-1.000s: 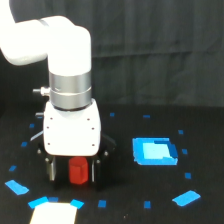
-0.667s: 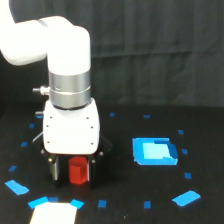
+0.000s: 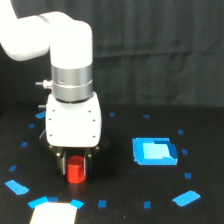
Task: Pick up the red object from the table
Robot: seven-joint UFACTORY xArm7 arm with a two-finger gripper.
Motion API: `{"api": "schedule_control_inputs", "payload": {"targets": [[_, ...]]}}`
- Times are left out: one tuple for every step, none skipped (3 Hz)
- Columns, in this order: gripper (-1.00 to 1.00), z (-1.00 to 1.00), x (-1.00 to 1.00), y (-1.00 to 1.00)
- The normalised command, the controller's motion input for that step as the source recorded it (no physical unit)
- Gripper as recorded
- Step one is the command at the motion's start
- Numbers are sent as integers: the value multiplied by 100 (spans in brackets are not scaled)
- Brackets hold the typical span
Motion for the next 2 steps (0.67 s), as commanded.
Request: {"api": "schedule_control_inputs", "payload": {"targets": [[-100,100,42,15],[-100,100,12,12]]}}
